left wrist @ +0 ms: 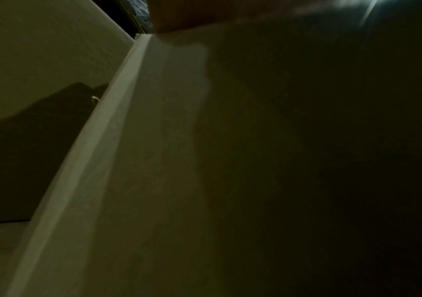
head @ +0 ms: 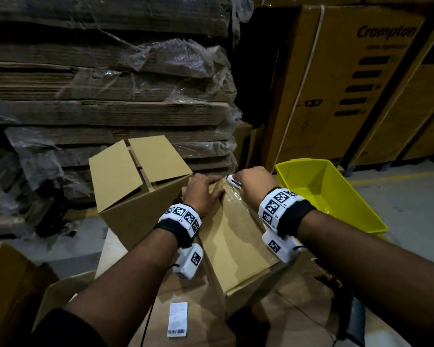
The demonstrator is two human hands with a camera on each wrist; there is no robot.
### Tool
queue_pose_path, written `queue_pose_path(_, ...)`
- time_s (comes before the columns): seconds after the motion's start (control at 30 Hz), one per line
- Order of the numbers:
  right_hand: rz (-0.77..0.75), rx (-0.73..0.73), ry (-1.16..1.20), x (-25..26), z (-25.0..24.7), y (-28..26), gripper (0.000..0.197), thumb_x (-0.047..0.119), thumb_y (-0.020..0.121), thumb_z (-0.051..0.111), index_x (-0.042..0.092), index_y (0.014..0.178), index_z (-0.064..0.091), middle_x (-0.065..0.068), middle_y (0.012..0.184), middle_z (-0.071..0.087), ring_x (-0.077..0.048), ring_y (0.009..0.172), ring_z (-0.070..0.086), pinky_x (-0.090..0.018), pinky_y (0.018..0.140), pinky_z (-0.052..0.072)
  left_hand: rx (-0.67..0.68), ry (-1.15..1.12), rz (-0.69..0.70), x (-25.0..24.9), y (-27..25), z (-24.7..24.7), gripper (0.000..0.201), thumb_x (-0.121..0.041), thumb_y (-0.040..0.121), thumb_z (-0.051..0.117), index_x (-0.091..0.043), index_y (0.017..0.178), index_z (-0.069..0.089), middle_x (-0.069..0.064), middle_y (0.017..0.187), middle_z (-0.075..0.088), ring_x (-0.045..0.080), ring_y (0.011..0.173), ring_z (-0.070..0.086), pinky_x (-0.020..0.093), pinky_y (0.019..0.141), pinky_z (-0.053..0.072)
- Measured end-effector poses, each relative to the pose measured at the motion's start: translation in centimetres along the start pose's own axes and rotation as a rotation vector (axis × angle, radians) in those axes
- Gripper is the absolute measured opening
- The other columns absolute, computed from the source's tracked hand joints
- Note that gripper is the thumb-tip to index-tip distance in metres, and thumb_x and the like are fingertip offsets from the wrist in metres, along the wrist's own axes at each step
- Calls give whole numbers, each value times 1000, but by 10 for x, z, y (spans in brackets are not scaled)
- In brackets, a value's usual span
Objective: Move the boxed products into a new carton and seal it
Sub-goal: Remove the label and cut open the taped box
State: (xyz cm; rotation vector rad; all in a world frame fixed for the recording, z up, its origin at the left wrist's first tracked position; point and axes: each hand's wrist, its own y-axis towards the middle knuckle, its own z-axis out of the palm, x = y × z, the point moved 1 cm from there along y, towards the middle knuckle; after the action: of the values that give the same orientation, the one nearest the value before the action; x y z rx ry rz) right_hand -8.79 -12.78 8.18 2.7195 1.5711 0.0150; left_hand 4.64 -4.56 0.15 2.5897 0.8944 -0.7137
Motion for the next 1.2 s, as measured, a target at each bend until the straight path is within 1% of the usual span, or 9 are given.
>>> queue_pose_path(0.07, -19, 16, -39, 2, 2, 5, 14, 8, 81, 52, 19, 84, 60, -8, 88, 68, -34, 89, 63, -34, 71, 48, -8, 4, -5, -1, -1, 1, 39, -42, 90, 65, -38, 129, 61, 1, 124, 56, 22, 125, 44, 43, 95, 36)
queue_pose_path(0.33, -61, 47, -81, 0, 3, 9, 16, 9, 84, 52, 17, 92, 63, -10, 93, 67, -33, 90, 63, -29, 66, 40, -4, 15, -12, -1, -2, 2, 38, -44, 93, 61, -38, 130, 60, 1, 121, 53, 21, 123, 43, 42, 96, 34)
queue_pose_path(0.47, -29, 51, -91, 0, 8, 10, 9, 11, 83, 54, 19, 79, 56, -6, 77, 62, -31, 79, 62, -29, 63, 40, 1, 30, -10, -2, -3, 1, 39, -44, 93, 60, -36, 132, 59, 1, 124, 52, 22, 125, 42, 43, 99, 34)
queue_pose_path(0.57, -26, 56, -103, 0, 12, 8, 12, 12, 82, 55, 17, 72, 52, -3, 68, 54, -29, 74, 61, -28, 61, 41, 4, 30, -11, -3, -4, 0, 40, -44, 93, 60, -36, 133, 58, 1, 124, 52, 22, 125, 42, 44, 99, 33)
queue_pose_path(0.7, -62, 26, -96, -6, 11, 0, 12, 9, 83, 55, 17, 84, 64, -4, 79, 65, -28, 80, 62, -28, 62, 40, 6, 23, -11, -3, -3, 0, 41, -45, 93, 60, -37, 133, 58, 0, 125, 52, 22, 125, 42, 44, 99, 33)
queue_pose_path(0.87, -81, -5, -106, -10, 9, -13, 18, 13, 90, 52, 18, 98, 68, -6, 90, 68, -28, 86, 62, -27, 61, 34, 6, 16, 14, -4, -7, 0, 38, -43, 94, 59, -43, 131, 56, 0, 122, 52, 21, 123, 43, 44, 98, 34)
queue_pose_path(1.0, -77, -9, -113, -12, 6, -23, 13, 17, 92, 52, 17, 84, 61, -5, 83, 65, -29, 83, 61, -27, 60, 31, -3, 23, 31, -4, -7, 1, 31, -42, 93, 61, -49, 123, 61, -2, 116, 51, 20, 118, 44, 41, 95, 36)
queue_pose_path(1.13, -71, 23, -103, -13, 1, -33, 17, 19, 93, 53, 20, 76, 57, -3, 76, 56, -30, 79, 57, -27, 60, 30, -8, 43, 60, -4, -8, 1, 26, -39, 96, 58, -51, 118, 64, -4, 114, 49, 19, 115, 43, 41, 94, 35)
queue_pose_path(1.2, -81, 38, -114, -14, 0, -39, 26, 17, 90, 52, 19, 65, 46, -1, 68, 49, -30, 71, 50, -27, 54, 28, -8, 57, 67, -4, -9, 2, 26, -40, 97, 56, -51, 119, 64, -4, 113, 48, 18, 114, 42, 42, 94, 34)
